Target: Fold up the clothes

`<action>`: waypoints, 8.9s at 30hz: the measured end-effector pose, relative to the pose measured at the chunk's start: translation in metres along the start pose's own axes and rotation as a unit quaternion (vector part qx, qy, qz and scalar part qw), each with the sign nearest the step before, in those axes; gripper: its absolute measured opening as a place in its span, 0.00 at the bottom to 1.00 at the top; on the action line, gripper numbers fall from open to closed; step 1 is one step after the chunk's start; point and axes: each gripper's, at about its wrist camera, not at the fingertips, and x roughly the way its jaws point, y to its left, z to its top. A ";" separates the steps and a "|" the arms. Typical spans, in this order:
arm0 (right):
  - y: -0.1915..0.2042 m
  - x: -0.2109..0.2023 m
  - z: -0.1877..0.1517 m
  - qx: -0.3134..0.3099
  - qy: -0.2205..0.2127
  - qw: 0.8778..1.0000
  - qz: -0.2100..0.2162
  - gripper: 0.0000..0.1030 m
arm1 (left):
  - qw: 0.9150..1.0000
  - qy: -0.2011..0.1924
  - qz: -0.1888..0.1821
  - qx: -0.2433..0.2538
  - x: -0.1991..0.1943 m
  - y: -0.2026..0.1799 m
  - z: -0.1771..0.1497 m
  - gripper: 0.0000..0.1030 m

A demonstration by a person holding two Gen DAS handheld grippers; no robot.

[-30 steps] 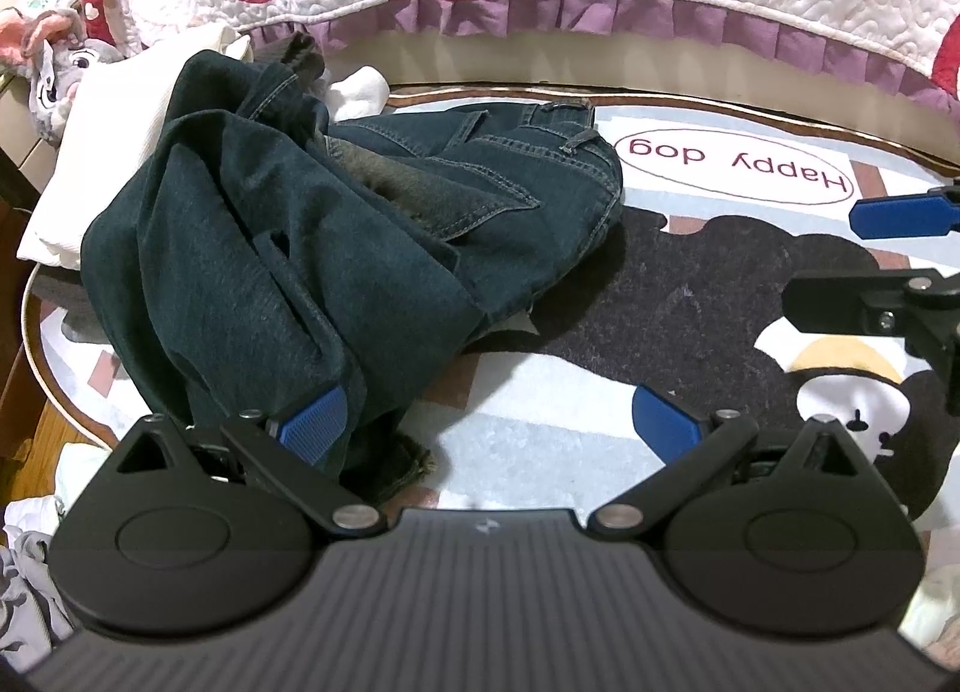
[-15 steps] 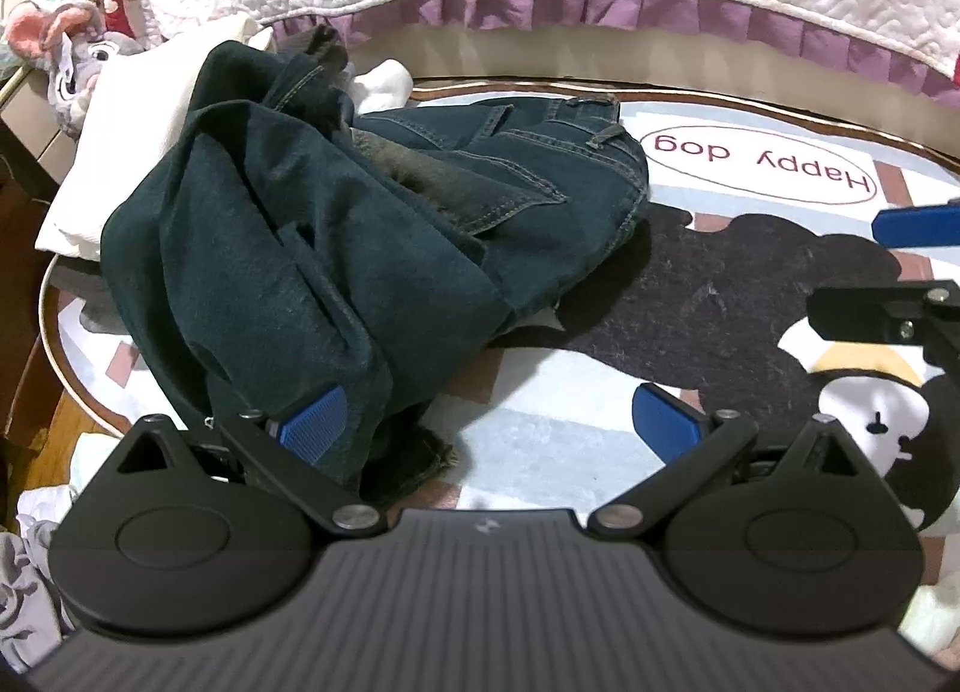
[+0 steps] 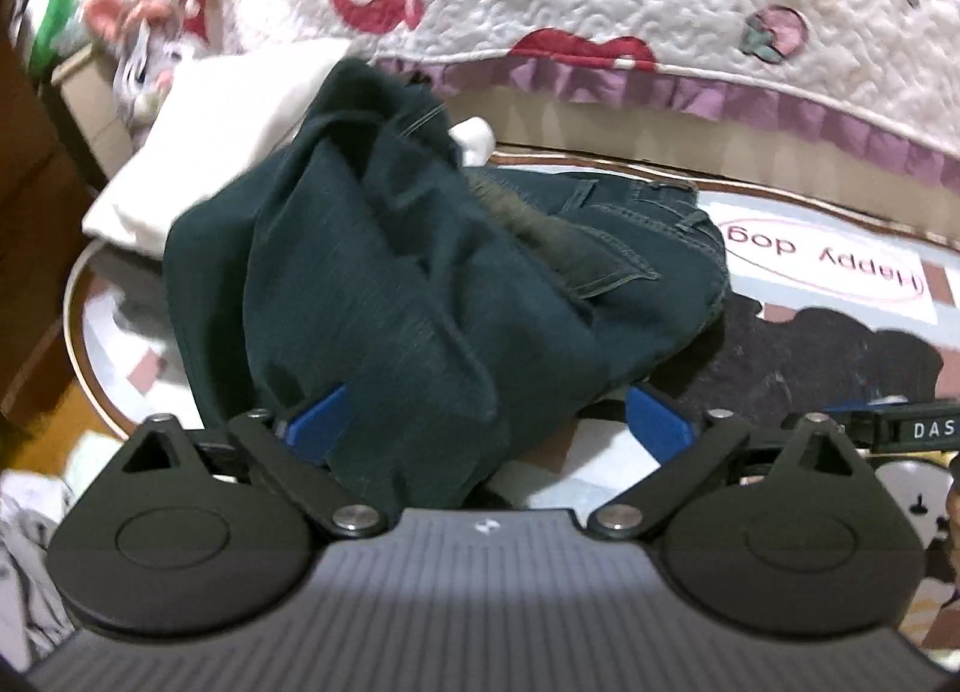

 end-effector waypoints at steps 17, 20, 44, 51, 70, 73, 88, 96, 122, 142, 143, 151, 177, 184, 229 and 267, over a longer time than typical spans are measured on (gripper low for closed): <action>-0.030 0.074 0.059 0.174 -0.065 0.982 0.039 0.81 | 0.995 -0.011 -0.063 -0.075 0.040 0.067 -0.021 0.83; -0.024 0.079 0.067 0.157 -0.095 0.983 0.030 0.81 | 0.995 -0.001 -0.081 -0.063 0.060 0.071 -0.024 0.89; 0.009 -0.105 0.067 0.054 -0.364 0.917 -0.154 0.13 | 0.989 0.010 -0.127 -0.068 0.062 0.062 -0.020 0.14; -0.040 -0.214 0.016 0.134 -0.356 0.884 -0.272 0.11 | 0.974 -0.036 -0.220 -0.035 0.025 0.026 0.005 0.14; -0.141 -0.346 -0.082 0.336 -0.399 0.756 -0.395 0.47 | 0.980 0.078 -0.171 0.061 0.064 -0.062 -0.019 0.31; -0.125 -0.360 -0.090 0.301 -0.414 0.714 -0.478 0.52 | 0.983 0.072 -0.151 0.080 0.062 -0.064 -0.021 0.42; -0.025 -0.158 -0.006 -0.156 -0.123 0.957 -0.212 0.53 | 0.979 0.120 -0.160 0.041 0.081 -0.048 -0.018 0.04; 0.011 -0.038 -0.034 -0.310 0.035 0.941 -0.131 0.54 | 0.999 -0.008 -0.026 0.019 0.048 0.009 0.024 0.05; 0.004 -0.021 -0.068 -0.318 0.011 0.923 -0.215 0.42 | 0.993 0.004 -0.097 -0.064 0.055 0.058 0.020 0.10; -0.064 -0.134 0.022 -0.096 -0.199 0.937 -0.269 0.03 | 0.971 0.141 -0.182 0.064 0.088 0.012 -0.053 0.81; -0.067 -0.135 0.023 -0.087 -0.198 0.939 -0.269 0.03 | 0.969 0.159 -0.180 0.062 0.092 0.009 -0.057 0.81; -0.075 -0.138 0.020 -0.066 -0.192 0.939 -0.279 0.04 | 0.979 0.153 -0.128 0.036 0.097 0.019 -0.058 0.81; -0.102 -0.141 0.022 -0.018 -0.171 0.943 -0.286 0.18 | 0.984 0.154 -0.091 -0.019 0.131 0.028 -0.050 0.56; -0.103 -0.133 0.020 -0.033 -0.138 0.949 -0.282 0.45 | 0.993 0.102 -0.056 0.028 0.105 0.020 -0.033 0.13; 0.019 -0.114 -0.102 -0.016 0.108 0.991 0.077 0.32 | 0.940 0.096 0.327 0.026 0.052 0.185 -0.058 0.13; -0.279 -0.358 -0.142 0.280 -0.112 0.947 -0.112 0.64 | 0.880 0.050 -0.374 0.290 0.034 -0.161 -0.032 0.45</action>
